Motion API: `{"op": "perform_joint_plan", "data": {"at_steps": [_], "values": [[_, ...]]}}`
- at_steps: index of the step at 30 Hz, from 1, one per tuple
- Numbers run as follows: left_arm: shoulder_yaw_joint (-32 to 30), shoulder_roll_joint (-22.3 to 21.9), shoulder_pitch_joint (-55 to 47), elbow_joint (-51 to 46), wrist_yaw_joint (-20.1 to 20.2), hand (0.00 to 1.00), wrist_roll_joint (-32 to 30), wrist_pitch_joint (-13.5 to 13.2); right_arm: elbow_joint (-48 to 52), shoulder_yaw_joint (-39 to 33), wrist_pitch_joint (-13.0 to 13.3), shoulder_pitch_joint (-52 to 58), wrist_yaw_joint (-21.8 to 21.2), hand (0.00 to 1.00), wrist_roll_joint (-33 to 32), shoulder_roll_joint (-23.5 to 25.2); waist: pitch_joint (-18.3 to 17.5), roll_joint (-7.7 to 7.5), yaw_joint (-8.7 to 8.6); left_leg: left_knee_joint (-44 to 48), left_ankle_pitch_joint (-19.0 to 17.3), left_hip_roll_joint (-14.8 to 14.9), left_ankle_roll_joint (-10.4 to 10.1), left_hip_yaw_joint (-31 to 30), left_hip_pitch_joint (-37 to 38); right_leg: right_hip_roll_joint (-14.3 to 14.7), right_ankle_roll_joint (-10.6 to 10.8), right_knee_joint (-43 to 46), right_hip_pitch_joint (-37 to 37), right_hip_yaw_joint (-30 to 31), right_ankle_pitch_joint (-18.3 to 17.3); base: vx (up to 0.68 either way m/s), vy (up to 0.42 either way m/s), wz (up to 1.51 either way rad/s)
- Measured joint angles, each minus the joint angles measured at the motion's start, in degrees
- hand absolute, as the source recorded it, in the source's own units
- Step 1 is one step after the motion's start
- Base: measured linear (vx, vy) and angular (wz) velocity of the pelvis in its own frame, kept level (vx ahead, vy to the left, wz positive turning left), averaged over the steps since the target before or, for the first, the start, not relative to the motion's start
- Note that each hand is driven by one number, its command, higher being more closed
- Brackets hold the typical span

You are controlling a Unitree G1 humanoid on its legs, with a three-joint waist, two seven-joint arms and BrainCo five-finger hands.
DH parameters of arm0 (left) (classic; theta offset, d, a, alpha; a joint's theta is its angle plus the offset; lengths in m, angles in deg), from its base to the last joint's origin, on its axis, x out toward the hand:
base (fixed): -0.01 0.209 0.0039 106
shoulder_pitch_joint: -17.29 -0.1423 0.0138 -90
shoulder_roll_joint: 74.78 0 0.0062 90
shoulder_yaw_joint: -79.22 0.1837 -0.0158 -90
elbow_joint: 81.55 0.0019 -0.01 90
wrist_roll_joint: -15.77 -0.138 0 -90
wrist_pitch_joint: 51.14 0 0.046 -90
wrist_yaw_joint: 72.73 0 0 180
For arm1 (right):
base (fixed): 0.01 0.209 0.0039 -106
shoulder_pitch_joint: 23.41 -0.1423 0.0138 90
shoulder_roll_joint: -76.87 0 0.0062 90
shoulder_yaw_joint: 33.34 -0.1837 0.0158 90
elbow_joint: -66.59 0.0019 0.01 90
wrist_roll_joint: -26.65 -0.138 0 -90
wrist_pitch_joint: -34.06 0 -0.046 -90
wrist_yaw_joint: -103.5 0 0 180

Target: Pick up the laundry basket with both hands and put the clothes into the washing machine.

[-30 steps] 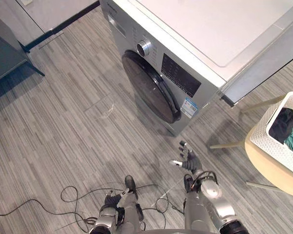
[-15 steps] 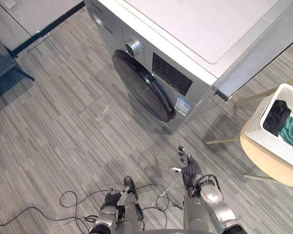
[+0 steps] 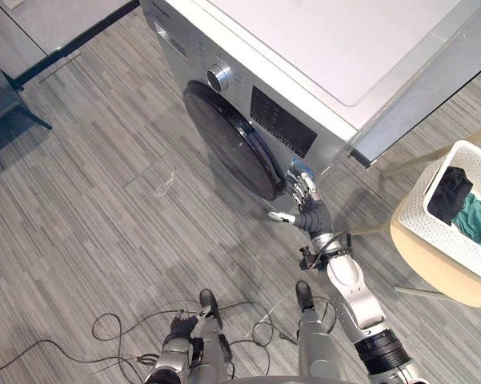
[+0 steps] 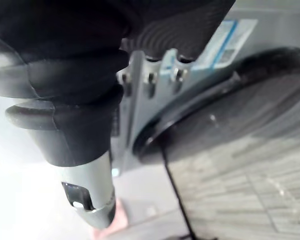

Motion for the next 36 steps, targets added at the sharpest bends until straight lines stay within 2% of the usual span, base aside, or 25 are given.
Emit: {"op": "perform_joint_plan", "data": {"at_steps": [7, 11, 14, 18, 21, 23, 26, 30, 33, 36], "values": [[0.0, 0.12, 0.0, -0.04, -0.99, 0.0, 0.53, -0.04, -2.43, -0.86, -0.18, -6.02, 3.25, 0.0, 0.64, -0.9, 0.12, -0.55, 0.05, 0.0, 0.05, 0.02, 0.04, -0.61, -0.4, -0.02, -0.03, 0.01, 0.04, -0.62, 0.03, 0.0, -0.006, 0.04], [0.01, 0.14, 0.0, -0.08, -1.57, 0.0, 1.42, -0.11, -11.82, -2.21, -1.31, -13.45, 5.32, 0.0, 0.7, -1.5, 0.16, -0.58, 0.31, 0.0, 0.16, 0.02, 0.13, -1.63, -1.21, -0.06, -0.04, -0.05, -0.09, -1.49, 0.04, 0.01, -0.012, 0.11], [0.03, 0.13, 0.0, -1.14, -2.1, 0.0, 2.7, -0.32, -19.18, -2.28, -2.62, -18.52, 6.51, 0.0, 0.73, -2.26, 0.31, -0.56, 1.37, 0.0, 0.25, 0.02, 0.21, -2.27, -1.79, -0.1, -0.06, -0.15, -0.17, -2.15, 0.04, 0.02, -0.017, 0.11], [0.06, 0.27, 0.32, -2.09, -2.2, 0.0, 3.62, -0.55, -28.48, -3.07, -3.53, -24.77, 7.51, 0.0, 0.73, -2.19, 2.49, -0.13, 1.98, 0.0, 0.82, 0.0, 0.25, -3.87, -2.98, -0.2, -0.09, -0.14, -0.21, -3.72, 0.03, 0.01, -0.013, 0.2], [0.18, 0.39, 0.7, -3.3, -2.22, 0.0, 4.48, -1.2, -35.24, -5.4, -4.91, -29.26, 7.54, 0.0, 0.76, -2.49, 4.58, 0.74, 3.32, 0.0, 1.38, 0.0, 0.26, -5.14, -4.29, -0.21, -0.1, -0.06, -0.71, -4.81, 0.02, -0.01, -0.013, 0.17], [0.16, 0.42, 0.71, -3.5, -2.29, 0.0, 4.55, -1.63, -38.6, -6.47, -4.87, -31.52, 7.99, 0.0, 0.66, -2.44, 5.37, 1.5, 3.48, 0.0, 1.69, -0.04, 0.31, -5.83, -5.35, -0.26, -0.1, -0.01, -1.12, -5.63, 0.02, -0.01, -0.01, 0.19], [0.44, 0.73, 0.73, -3.93, -3.27, 0.0, 5.9, -1.77, -42.26, -7.6, -4.94, -33.95, 8.72, 0.0, 0.6, -2.64, 6.34, 1.76, 3.56, -0.01, 1.89, -0.06, 0.3, -6.54, -6.39, -0.26, -0.1, 0.26, -2.12, -5.95, 0.03, -0.03, -0.003, 0.1], [2.56, 0.37, 2.28, -4.6, -3.41, 0.0, 7.3, -2.9, -49.71, -10.03, -6.46, -40.41, 8.96, 0.0, 2.4, -4.12, 9.05, 4.28, 4.85, -0.02, 2.82, -0.1, 0.31, -8.29, -8.8, -0.28, -0.14, 0.61, -3.45, -7.54, 0.07, -0.03, 0.003, 0.16], [2.86, 0.29, 2.45, -5.71, -3.49, 0.0, 8.18, -2.93, -50.46, -9.81, -6.57, -41.12, 8.27, 0.0, 3.32, -4.46, 9.32, 4.35, 6.22, -0.03, 3.15, -0.11, 0.31, -8.49, -9.96, -0.27, -0.15, 0.82, -4.57, -7.71, 0.08, 0.0, 0.0, 0.06], [2.95, 0.13, 2.49, -5.69, -4.43, 0.0, 8.95, -2.89, -50.04, -8.96, -6.71, -40.58, 8.2, 0.0, 3.94, -1.9, 9.33, 4.36, 6.25, -0.03, 3.72, -0.1, -0.04, -8.76, -9.95, -0.29, -0.17, 0.84, -4.46, -7.89, 0.07, 0.01, 0.0, 0.01]]}}
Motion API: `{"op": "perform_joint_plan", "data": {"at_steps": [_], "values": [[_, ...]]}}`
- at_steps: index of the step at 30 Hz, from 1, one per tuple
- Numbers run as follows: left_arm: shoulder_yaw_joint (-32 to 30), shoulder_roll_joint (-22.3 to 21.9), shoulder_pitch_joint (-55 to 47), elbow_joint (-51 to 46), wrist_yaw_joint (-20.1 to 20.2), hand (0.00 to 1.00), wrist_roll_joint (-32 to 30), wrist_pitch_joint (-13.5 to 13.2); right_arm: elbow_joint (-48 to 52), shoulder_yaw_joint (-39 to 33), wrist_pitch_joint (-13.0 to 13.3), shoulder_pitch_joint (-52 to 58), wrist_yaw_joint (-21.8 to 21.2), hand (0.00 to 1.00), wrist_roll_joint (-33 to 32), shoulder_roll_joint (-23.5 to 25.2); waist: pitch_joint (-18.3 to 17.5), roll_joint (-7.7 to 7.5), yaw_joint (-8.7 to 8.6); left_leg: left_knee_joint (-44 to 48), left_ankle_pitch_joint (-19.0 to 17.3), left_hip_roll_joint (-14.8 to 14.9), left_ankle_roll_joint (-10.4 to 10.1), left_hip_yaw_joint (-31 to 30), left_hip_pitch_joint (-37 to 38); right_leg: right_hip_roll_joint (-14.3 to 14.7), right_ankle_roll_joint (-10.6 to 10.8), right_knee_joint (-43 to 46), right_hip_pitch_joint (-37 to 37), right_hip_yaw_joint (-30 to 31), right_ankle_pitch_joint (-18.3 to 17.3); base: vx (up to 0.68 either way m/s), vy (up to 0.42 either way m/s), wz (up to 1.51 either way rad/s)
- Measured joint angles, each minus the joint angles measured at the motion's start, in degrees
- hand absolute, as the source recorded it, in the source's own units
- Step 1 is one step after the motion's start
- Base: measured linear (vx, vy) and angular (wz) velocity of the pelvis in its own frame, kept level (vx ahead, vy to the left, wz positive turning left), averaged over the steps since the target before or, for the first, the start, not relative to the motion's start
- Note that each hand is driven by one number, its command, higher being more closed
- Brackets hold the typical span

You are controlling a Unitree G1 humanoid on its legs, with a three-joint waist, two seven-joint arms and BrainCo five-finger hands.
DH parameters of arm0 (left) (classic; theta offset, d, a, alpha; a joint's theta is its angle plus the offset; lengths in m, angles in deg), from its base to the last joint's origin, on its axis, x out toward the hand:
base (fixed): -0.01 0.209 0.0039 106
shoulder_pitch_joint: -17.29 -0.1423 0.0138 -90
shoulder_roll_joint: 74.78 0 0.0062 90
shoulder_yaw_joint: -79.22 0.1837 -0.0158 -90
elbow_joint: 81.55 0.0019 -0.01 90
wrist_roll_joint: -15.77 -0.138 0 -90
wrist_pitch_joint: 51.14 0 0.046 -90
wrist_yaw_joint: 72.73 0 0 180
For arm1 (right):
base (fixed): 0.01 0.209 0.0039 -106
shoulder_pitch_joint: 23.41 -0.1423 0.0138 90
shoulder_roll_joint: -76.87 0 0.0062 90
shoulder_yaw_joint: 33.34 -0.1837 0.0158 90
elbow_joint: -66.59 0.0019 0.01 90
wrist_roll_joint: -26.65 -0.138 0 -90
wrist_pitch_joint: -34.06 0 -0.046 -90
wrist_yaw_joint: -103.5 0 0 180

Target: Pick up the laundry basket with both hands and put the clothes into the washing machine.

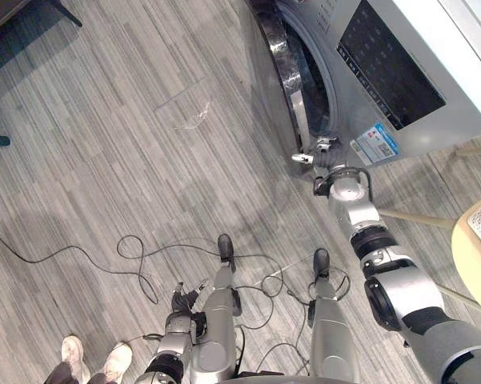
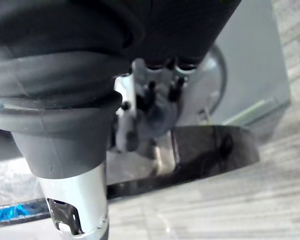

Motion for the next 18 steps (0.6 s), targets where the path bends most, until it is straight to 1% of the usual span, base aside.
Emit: {"op": "perform_joint_plan", "data": {"at_steps": [2, 4, 6, 7, 8, 9, 10, 11, 13, 14, 15, 18], "values": [[0.02, -0.09, 0.0, 0.0, -0.06, 0.0, 0.01, 0.0, 3.34, 2.92, -0.23, 1.65, 0.36, 0.0, -0.03, 0.73, 0.0, -0.01, 0.06, 0.0, 0.16, 0.06, -0.07, -0.01, 0.0, 0.07, -0.1, 0.04, 0.02, -0.05, -0.07, 0.0, 0.0, 0.0], [-0.01, -0.06, 0.01, 0.02, -0.13, 0.0, 0.0, 0.06, 10.07, 6.97, -0.2, 5.39, 0.45, 0.0, -0.06, 0.84, 0.0, -0.04, 0.0, -0.05, 0.15, 0.09, -0.06, 0.3, -0.01, 0.09, -0.36, 0.05, 0.02, -0.08, -0.26, 0.0, 0.0, 0.0], [-0.23, -0.02, 0.01, 0.13, -0.31, 0.0, -0.02, 0.19, 18.99, 14.37, 0.24, 10.68, -0.32, 0.0, -0.35, 1.13, -0.05, -0.13, -0.23, -0.05, 0.11, 0.18, -0.08, 0.47, 0.03, 0.15, -0.45, 0.04, 0.02, 0.02, -0.32, -0.01, 0.004, -0.02], [-0.3, -0.01, 0.01, 0.13, -0.39, 0.0, -0.03, 0.24, 20.33, 16.47, 0.3, 11.61, -0.96, 0.0, -0.83, 1.3, -0.07, -0.19, -0.24, -0.05, 0.11, 0.25, -0.09, 0.53, 0.08, 0.23, -0.44, 0.03, 0.02, 0.08, -0.32, -0.01, 0.0, -0.07], [-0.5, 0.0, 0.01, 0.14, -0.71, 0.0, -0.04, 0.28, 21.59, 21.04, 0.44, 12.68, -1.79, 0.0, -1.45, 2.18, -0.13, -0.34, -0.19, -0.05, 0.09, 0.49, -0.1, 0.67, 0.18, 0.47, -0.41, 0.02, 0.02, 0.19, -0.3, -0.01, -0.011, -0.07], [-0.64, 0.01, 0.0, 0.14, -1.08, 0.0, -0.05, 0.31, 22.35, 23.55, 0.53, 13.01, -2.98, 0.0, -2.16, 3.23, -0.18, -0.45, -0.18, -0.04, 0.09, 0.73, -0.11, 0.68, 0.2, 0.72, -0.21, 0.02, 0.02, 0.18, -0.17, -0.01, -0.023, -0.06], [-0.78, 0.08, 0.0, 0.13, -1.22, 0.0, -0.05, 0.38, 23.33, 28.11, 1.12, 13.17, -5.59, 0.0, -3.1, 4.82, -0.31, -0.71, -0.13, -0.04, 0.09, 1.03, -0.11, 0.69, 0.28, 1.02, -0.22, -0.07, 0.15, 0.15, -0.15, 0.0, -0.025, -0.03], [-0.82, 0.08, 0.0, 0.13, -1.25, 0.0, -0.04, 0.38, 23.68, 30.11, 1.74, 13.27, -6.89, 0.0, -3.82, 5.72, -0.38, -0.85, -0.08, -0.03, 0.09, 1.1, -0.11, 0.69, 0.4, 1.09, -0.22, -0.13, 0.28, 0.13, -0.15, 0.0, 0.0, 0.0], [-1.06, 0.08, 0.01, 0.09, -1.49, 0.0, -0.04, 0.38, 24.7, 36.21, 3.45, 14.1, -10.78, 0.0, -5.53, 10.83, -0.77, -1.62, -0.01, -0.03, 0.1, 1.11, -0.12, 0.71, 1.04, 1.06, -0.23, -0.6, 1.24, 0.03, -0.13, 0.01, -0.004, 0.02], [-1.06, 0.08, 0.0, 0.02, -1.58, 0.0, -0.03, 0.34, 24.74, 37.2, 4.17, 14.62, -11.38, 0.0, -5.99, 12.62, -1.09, -2.09, -0.03, -0.03, 0.1, 1.08, -0.12, 0.68, 1.09, 1.01, -0.23, -0.77, 1.47, -0.15, -0.13, 0.01, 0.002, 0.09], [-1.12, 0.41, 0.0, -0.12, -1.87, 0.0, -0.03, 0.35, 24.77, 37.7, 4.77, 15.11, -12.14, 0.0, -6.25, 14.42, -1.67, -3.07, 0.12, -0.02, 0.1, 1.08, -0.11, 0.65, 1.09, 1.0, -0.24, -0.82, 1.63, -0.39, -0.14, 0.0, 0.006, 0.09], [-1.15, 1.14, -0.01, -0.11, -2.42, 0.0, -0.03, 0.43, 24.76, 37.46, 4.96, 15.52, -12.02, 0.0, -6.18, 14.73, -2.44, -4.52, 0.07, -0.02, 0.09, 1.02, -0.12, 0.63, 1.09, 0.93, -0.24, -0.82, 1.75, -0.56, -0.14, -0.01, 0.005, 0.04]]}}
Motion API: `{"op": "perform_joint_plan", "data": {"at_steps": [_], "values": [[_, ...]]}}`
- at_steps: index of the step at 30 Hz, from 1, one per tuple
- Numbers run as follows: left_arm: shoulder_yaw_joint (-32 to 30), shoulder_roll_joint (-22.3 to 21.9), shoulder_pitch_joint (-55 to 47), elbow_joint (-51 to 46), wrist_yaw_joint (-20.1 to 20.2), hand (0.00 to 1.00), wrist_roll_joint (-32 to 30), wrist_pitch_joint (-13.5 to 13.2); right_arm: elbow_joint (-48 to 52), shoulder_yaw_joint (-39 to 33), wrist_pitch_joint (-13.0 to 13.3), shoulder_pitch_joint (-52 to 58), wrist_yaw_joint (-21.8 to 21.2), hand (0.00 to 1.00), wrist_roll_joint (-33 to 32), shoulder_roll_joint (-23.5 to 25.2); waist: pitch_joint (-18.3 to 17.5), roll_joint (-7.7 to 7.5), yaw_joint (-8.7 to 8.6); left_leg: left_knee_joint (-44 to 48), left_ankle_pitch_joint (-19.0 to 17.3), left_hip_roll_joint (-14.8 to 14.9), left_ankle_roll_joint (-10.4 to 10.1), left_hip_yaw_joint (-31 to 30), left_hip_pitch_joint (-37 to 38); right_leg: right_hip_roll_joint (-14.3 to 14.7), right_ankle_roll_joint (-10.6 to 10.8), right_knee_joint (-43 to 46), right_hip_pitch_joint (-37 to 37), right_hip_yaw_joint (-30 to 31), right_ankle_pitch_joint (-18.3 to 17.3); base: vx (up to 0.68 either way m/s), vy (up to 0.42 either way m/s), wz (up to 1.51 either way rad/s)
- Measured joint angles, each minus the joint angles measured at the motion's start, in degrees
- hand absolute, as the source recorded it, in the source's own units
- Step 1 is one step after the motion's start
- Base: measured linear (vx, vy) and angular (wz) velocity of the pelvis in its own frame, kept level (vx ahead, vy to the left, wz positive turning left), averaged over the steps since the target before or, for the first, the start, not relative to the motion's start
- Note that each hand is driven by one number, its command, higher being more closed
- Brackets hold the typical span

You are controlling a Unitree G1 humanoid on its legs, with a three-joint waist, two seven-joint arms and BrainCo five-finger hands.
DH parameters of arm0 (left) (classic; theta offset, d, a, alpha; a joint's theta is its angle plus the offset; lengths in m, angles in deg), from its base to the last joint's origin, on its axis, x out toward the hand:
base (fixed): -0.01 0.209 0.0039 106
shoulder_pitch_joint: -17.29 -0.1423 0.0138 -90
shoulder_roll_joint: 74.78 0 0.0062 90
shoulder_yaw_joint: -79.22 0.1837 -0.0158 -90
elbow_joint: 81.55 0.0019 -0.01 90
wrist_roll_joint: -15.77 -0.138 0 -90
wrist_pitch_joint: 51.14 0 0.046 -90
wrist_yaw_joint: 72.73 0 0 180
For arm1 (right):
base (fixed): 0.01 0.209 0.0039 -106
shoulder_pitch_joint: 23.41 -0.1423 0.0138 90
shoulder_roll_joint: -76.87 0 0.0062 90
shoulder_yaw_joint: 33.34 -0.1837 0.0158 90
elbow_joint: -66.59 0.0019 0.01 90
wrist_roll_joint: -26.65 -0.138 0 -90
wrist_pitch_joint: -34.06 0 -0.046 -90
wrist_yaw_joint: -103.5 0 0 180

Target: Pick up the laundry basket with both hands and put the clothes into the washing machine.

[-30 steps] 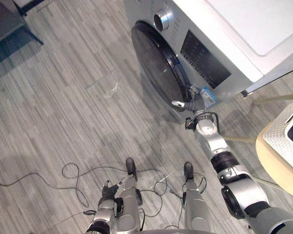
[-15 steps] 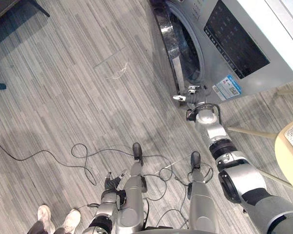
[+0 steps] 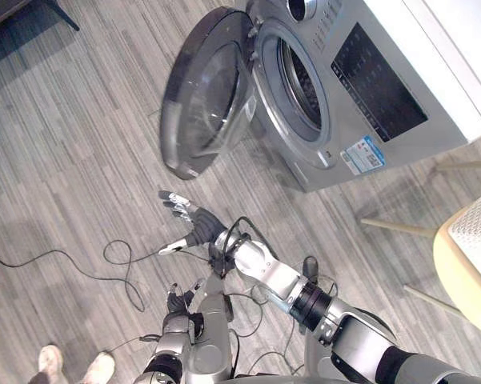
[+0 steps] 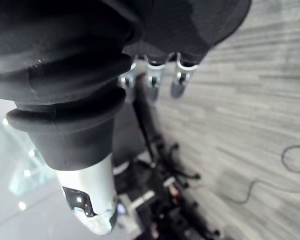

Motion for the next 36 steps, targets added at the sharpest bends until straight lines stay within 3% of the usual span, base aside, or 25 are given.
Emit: {"op": "perform_joint_plan", "data": {"at_steps": [2, 6, 11, 15, 20, 25, 28, 30, 36], "values": [[-0.13, 0.49, 0.0, 0.02, -0.03, 0.0, -0.02, 0.39, 0.0, -2.98, 0.55, 1.97, 0.24, 0.0, 0.42, -0.78, -0.67, -1.21, -0.19, 0.0, -0.01, -0.02, 0.0, 0.05, 0.08, -0.02, -0.06, 0.11, 0.0, 0.02, 0.06, -0.04, 0.018, 0.0], [-2.4, 0.38, -0.19, 0.3, 0.04, 0.0, -0.42, 1.09, 0.68, -8.71, 0.67, 8.07, 1.08, 0.0, 0.5, -4.47, -1.17, -2.09, -0.39, -0.01, -0.15, -0.01, 0.01, 1.38, 1.4, -0.01, -0.13, 0.34, 0.2, 1.33, 0.23, -0.05, 0.014, -0.16], [-4.61, 0.78, -0.54, 1.76, 0.87, 0.0, -2.97, 2.47, 4.94, -17.52, 0.49, 21.1, 1.48, 0.0, 3.1, -10.78, -1.85, -3.25, -3.61, -0.03, -0.86, -0.02, 0.1, 3.69, 2.48, 0.09, 0.19, -0.02, -0.24, 3.84, 0.83, -0.03, 0.009, -0.23], [-5.63, 0.39, -0.26, 2.12, 2.09, 0.0, -4.62, 2.92, 4.84, -23.32, -1.02, 29.99, 1.35, 0.0, 6.85, -13.6, -2.39, -3.61, -4.04, -0.02, -0.9, -0.02, 0.05, 4.36, 2.91, 0.13, 0.44, 0.0, -0.24, 4.25, 1.1, 0.01, 0.0, -0.08], [-6.77, 1.15, 0.24, 2.82, 3.83, 0.0, -4.51, 3.48, 1.97, -30.93, -1.82, 36.87, 1.19, 0.0, 8.5, -12.25, -4.34, -4.46, -6.16, -0.02, -1.0, -0.02, -0.04, 4.88, 3.3, 0.2, 0.21, -0.01, -0.23, 4.98, 1.28, 0.0, 0.001, -0.03], [-6.78, 2.57, 5.48, 2.74, 4.11, 0.0, -4.29, 3.4, -0.32, -34.3, -2.14, 39.7, 1.18, 0.0, 8.25, -11.4, -5.13, -5.57, -6.59, -0.04, -1.45, 0.14, -0.42, 7.9, 4.0, 0.49, -0.04, -0.61, -1.44, 7.93, 2.44, -0.04, 0.01, -0.3], [-6.97, 5.18, 9.94, 2.23, 3.74, 0.0, -1.25, 3.18, -0.45, -36.24, -2.14, 40.62, 1.19, 0.0, 7.05, -10.37, -5.4, -6.55, -7.73, -0.05, -1.6, 0.7, -0.58, 10.1, 3.96, 1.1, -0.15, -1.96, -2.38, 10.18, 3.97, -0.04, 0.002, -0.39], [-8.39, 8.26, 12.95, 0.4, 3.47, 0.0, 3.51, 2.51, -0.55, -38.45, -2.12, 40.92, 1.29, 0.0, 5.94, -9.11, -6.1, -7.96, -9.47, -0.47, -2.17, 1.45, -1.04, 12.07, 3.96, 2.01, 0.18, -2.69, -3.76, 12.43, 4.7, -0.05, -0.018, -0.5], [-8.94, 15.61, 23.87, 0.27, 2.96, 0.0, 17.72, -0.24, -0.15, -42.02, -2.0, 44.33, 1.6, 0.0, 1.35, -7.35, -6.09, -10.26, -12.21, -0.5, -1.94, 3.2, -1.63, 14.87, 4.08, 4.1, 0.27, -4.19, -4.91, 15.81, 6.43, 0.0, -0.027, -0.3]]}}
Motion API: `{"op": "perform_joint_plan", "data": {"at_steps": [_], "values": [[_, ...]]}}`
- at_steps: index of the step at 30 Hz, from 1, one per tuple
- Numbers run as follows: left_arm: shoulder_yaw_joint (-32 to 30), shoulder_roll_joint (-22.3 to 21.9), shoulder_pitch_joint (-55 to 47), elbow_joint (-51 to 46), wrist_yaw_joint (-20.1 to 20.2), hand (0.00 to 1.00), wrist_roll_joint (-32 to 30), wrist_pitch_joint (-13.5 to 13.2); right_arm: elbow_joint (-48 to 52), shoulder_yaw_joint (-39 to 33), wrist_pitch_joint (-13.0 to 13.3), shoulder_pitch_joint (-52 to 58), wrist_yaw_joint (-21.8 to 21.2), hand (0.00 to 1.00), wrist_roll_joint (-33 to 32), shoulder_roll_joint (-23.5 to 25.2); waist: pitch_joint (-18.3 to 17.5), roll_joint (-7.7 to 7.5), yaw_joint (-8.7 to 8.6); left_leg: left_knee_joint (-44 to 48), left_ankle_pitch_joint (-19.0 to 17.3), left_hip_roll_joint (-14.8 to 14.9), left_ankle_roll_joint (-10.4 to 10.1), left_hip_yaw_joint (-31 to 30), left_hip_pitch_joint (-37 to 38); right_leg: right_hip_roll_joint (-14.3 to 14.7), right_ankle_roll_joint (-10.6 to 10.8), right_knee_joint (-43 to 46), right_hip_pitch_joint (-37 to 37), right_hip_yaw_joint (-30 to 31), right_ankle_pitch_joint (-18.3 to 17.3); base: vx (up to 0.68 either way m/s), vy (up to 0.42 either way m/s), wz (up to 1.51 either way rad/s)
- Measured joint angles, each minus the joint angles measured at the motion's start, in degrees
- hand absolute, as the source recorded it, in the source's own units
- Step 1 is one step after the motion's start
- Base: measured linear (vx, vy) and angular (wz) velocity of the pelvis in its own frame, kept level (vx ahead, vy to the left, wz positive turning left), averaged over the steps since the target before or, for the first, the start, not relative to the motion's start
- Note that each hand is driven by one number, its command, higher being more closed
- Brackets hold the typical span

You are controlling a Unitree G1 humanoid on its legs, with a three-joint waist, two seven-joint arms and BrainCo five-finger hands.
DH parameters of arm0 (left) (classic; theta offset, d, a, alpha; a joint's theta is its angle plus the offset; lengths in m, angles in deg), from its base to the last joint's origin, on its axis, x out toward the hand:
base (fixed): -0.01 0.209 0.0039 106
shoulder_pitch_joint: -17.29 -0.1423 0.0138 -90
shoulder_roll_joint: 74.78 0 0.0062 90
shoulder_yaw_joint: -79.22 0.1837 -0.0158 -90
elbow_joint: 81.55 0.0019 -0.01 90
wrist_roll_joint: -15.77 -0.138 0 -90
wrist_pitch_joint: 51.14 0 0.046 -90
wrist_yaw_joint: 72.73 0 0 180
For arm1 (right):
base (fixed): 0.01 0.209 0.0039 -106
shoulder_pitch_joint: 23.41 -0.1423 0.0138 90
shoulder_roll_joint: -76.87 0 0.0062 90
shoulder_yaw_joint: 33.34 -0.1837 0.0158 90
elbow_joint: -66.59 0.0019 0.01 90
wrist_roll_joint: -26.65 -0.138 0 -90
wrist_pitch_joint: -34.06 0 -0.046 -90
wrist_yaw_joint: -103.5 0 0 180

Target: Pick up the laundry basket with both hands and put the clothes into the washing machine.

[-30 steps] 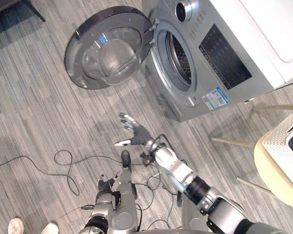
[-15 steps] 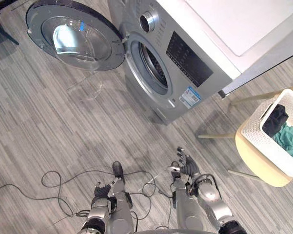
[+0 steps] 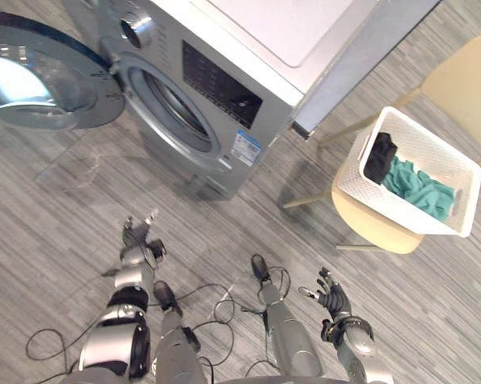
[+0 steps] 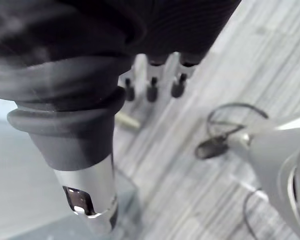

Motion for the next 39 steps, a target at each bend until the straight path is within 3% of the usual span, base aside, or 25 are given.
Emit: {"op": "perform_joint_plan", "data": {"at_steps": [2, 6, 12, 15, 26, 30, 33, 35, 39], "values": [[0.0, 3.3, 3.75, 0.0, -0.37, 0.0, 3.47, -0.63, 0.47, -0.04, 0.16, 1.01, 0.23, 0.0, -1.73, 1.47, 0.09, -1.24, -0.68, 0.02, 0.07, 0.81, -0.39, 1.69, 0.19, 0.93, -0.24, -0.22, -0.68, 1.4, 0.6, 0.03, -0.039, -0.37], [0.0, 5.62, 8.74, -0.04, -0.51, 0.0, 11.12, -2.94, 2.04, -0.02, 0.63, 3.32, 0.55, 0.0, -4.01, 3.41, 0.07, -1.59, -0.72, 0.34, -0.1, 2.27, -0.79, 2.88, 0.36, 2.29, -0.46, -1.47, -0.69, 2.57, 1.35, 0.03, -0.034, -0.21], [-1.15, 6.59, 10.66, -0.06, -2.4, 0.0, 18.8, -5.15, 5.38, 0.03, 1.64, 3.65, 1.06, 0.0, -5.85, 3.97, 0.48, -2.46, -0.36, 0.33, -0.75, 4.54, -2.21, 4.11, 0.44, 4.47, -0.73, -1.98, -1.07, 3.15, 1.56, -0.01, -0.028, -0.13], [-2.46, 7.05, 11.42, -0.11, -5.31, 0.0, 21.97, -6.56, 6.55, 0.02, 1.68, 3.9, 2.0, 0.0, -5.94, 4.3, 0.8, -3.06, -0.17, 0.34, -0.67, 4.88, -2.35, 4.61, -0.31, 4.9, -0.73, -2.0, -2.07, 3.64, 1.57, -0.02, -0.015, -0.09], [-4.67, 5.01, 11.9, -2.9, -6.7, 0.0, 22.79, -7.34, 9.16, -0.12, 1.76, 7.1, 2.72, 0.0, -5.95, 4.91, 1.41, -2.17, 2.4, 0.43, -0.4, 6.67, -3.0, 5.52, 1.31, 6.33, -1.0, -2.05, -0.47, 4.17, 1.81, 0.0, 0.001, -0.02], [-4.6, 2.48, 6.71, -5.05, -6.29, 0.0, 21.29, -7.2, 9.26, -0.43, 1.66, 7.1, 2.69, 0.0, -5.82, 4.89, 2.34, -0.62, 2.75, 0.42, -0.94, 6.67, -3.17, 5.33, 3.06, 6.26, -0.96, -2.23, 1.99, 3.95, 1.58, -0.03, 0.007, 0.04], [-4.19, 0.15, 0.49, -5.07, -4.41, 0.0, 17.77, -5.69, 7.18, -2.36, 1.54, 7.01, 2.67, 0.0, -5.32, 4.75, 2.03, 1.43, 2.87, 0.42, -1.22, 6.41, -3.32, 4.17, 4.81, 5.86, -1.4, -2.47, 4.58, 3.06, 0.52, -0.02, 0.023, 0.18], [-2.01, -3.03, -7.83, -5.06, -1.15, 0.0, 10.61, -3.62, 3.04, -6.21, 1.03, 6.57, 2.47, 0.0, -4.1, 4.2, 0.39, 4.53, 2.77, 0.43, -1.02, 5.37, -3.26, 2.66, 6.49, 5.3, -2.24, 0.05, 5.6, 1.45, -1.64, 0.03, 0.023, 0.29], [1.15, -7.55, -17.34, -4.62, 5.22, 0.0, 2.91, -2.28, -5.13, -11.86, 0.07, 4.57, 2.15, 0.0, -1.15, 1.55, -1.51, 8.04, 2.68, 0.44, -1.75, 2.06, -1.66, 1.3, 9.32, 2.62, -1.69, 4.79, 7.68, -0.03, -5.77, 0.04, 0.073, 0.4]]}}
